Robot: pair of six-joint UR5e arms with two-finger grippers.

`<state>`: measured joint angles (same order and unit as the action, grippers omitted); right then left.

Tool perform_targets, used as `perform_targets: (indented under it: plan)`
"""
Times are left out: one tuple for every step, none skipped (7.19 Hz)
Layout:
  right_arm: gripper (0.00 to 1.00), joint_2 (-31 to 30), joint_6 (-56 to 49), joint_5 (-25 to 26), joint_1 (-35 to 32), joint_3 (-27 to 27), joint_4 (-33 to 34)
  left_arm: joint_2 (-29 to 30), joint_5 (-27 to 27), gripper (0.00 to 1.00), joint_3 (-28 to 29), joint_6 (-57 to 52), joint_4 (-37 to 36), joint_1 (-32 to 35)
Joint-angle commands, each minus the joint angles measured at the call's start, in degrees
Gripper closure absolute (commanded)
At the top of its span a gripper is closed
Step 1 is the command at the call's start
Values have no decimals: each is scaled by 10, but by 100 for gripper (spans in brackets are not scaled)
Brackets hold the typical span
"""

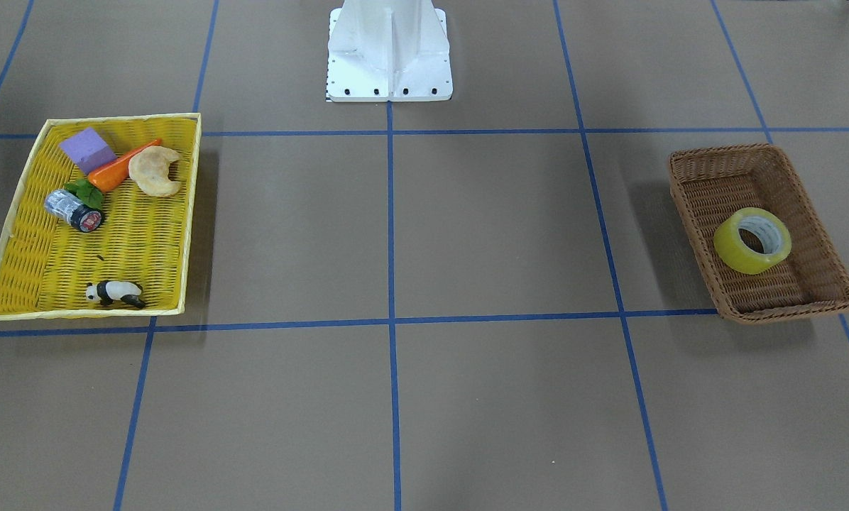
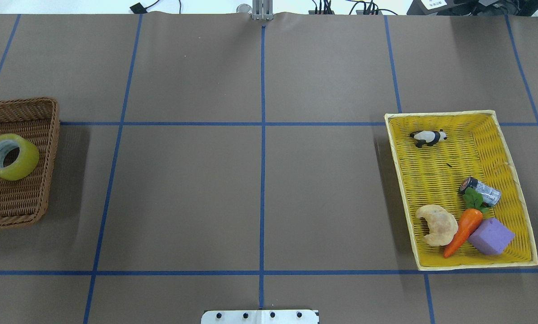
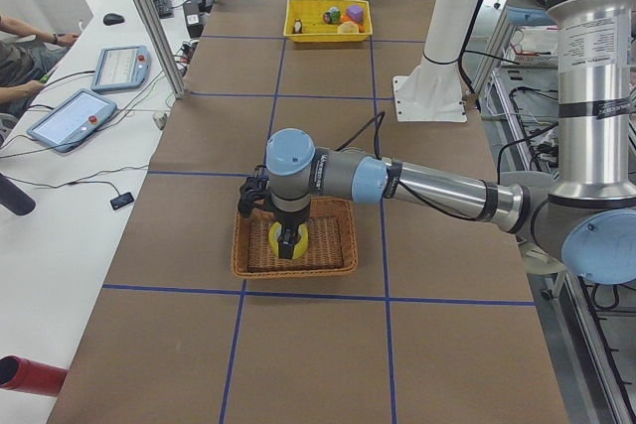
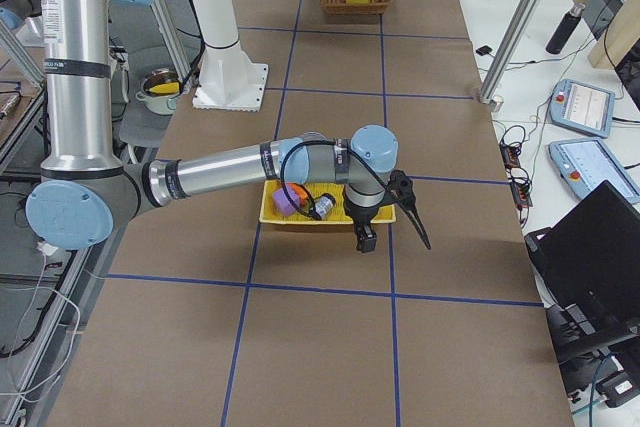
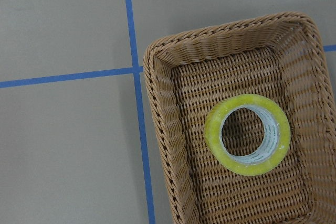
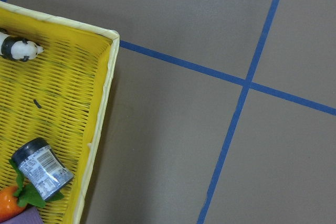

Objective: Move tape to another basket

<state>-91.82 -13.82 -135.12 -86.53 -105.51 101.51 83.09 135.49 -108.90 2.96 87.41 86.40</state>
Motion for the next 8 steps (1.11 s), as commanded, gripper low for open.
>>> perform_targets:
  plan:
    - [0,-19,-1,6,2,-8,-2,-3,2,2,-1,3,0,-1]
    - [0,-19,-1,17,4,1,-22,-3,3,2,-8,3,1,0]
    - [0,-20,0,47,4,0,-43,-15,3,2,-29,4,-1,-1]
    - [0,-31,-1,43,3,-5,-44,-20,3,2,-34,4,-1,-1]
    - [0,-36,-1,43,3,-9,-45,-21,3,2,-34,4,-1,-2]
    - [0,-40,0,41,3,-7,-45,-21,3,2,-32,3,3,-3]
    - [0,-40,5,27,3,-5,-45,-21,3,2,-30,1,2,-3]
    - [0,-45,5,15,3,-5,-45,-19,3,2,-32,2,3,-4]
